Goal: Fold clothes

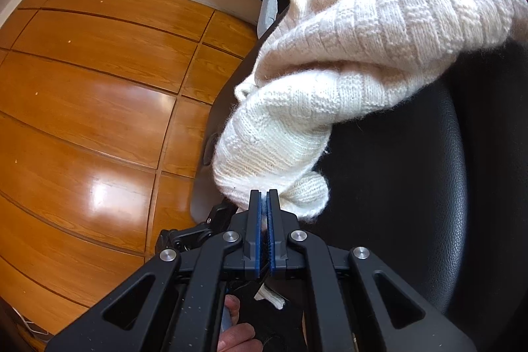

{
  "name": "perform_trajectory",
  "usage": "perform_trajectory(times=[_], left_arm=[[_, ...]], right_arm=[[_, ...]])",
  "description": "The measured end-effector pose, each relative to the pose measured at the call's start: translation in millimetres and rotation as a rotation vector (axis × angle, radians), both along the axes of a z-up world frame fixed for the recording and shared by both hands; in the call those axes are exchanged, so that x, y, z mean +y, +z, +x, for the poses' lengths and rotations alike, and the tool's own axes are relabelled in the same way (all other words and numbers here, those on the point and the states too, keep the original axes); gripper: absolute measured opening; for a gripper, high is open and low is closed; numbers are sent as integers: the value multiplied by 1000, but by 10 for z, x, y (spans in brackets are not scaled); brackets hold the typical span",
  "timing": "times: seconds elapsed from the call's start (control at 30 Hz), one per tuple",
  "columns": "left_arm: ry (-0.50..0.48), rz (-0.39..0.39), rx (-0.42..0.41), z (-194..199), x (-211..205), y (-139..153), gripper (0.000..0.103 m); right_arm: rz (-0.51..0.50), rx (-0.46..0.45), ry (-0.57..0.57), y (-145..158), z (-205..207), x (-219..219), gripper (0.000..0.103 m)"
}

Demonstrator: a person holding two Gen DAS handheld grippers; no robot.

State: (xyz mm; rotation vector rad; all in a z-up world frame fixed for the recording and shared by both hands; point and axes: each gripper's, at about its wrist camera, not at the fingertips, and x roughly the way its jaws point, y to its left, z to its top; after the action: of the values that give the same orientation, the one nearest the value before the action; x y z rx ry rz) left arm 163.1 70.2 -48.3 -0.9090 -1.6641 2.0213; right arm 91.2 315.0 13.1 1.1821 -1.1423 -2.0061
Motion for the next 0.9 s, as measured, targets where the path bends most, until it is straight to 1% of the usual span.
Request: perform_trajectory(times=[0.03, 0.17, 0.2, 0.27, 0.3, 0.33, 0.4, 0.53, 0.67, 0.73, 0.83, 0.9], left_arm=[[-2, -12, -5, -18, 13, 3, 40], [-25, 21, -30, -89, 75, -65, 40], [-27, 3, -34, -104, 77, -65, 40], [-31, -51, -42, -131, 74, -46, 35], [-39, -70, -45, -144, 67, -37, 27], [-53, -74, -47, -151, 57, -35, 17], [-84, -81, -56, -176, 42, -43, 5], [-110, -114, -59, -184, -25, -47, 5], [-140, -210, -24, -175, -78, 82, 4], [-156, -251, 10, -162, -106, 183, 4], [-187, -313, 88, -92, -161, 402, 4], [-200, -331, 123, -46, -197, 524, 4]], right_arm=[[-2, -4, 3, -13, -2, -9, 3], [6, -32, 8, -80, -5, -36, 3], [4, -40, 5, -99, -8, -33, 3], [-2, -52, 0, -131, -11, -20, 3], [-7, -54, 0, -140, -12, -14, 3], [-10, -55, 0, -145, -11, -8, 3], [-12, -57, 0, -157, -23, -15, 3], [-20, -62, 1, -194, -48, -36, 3], [-29, -71, -4, -226, -56, -24, 5], [-33, -83, -12, -238, -2, 28, 7], [-37, -93, -23, -272, 23, 88, 7], [-39, -99, -30, -297, 31, 124, 7]])
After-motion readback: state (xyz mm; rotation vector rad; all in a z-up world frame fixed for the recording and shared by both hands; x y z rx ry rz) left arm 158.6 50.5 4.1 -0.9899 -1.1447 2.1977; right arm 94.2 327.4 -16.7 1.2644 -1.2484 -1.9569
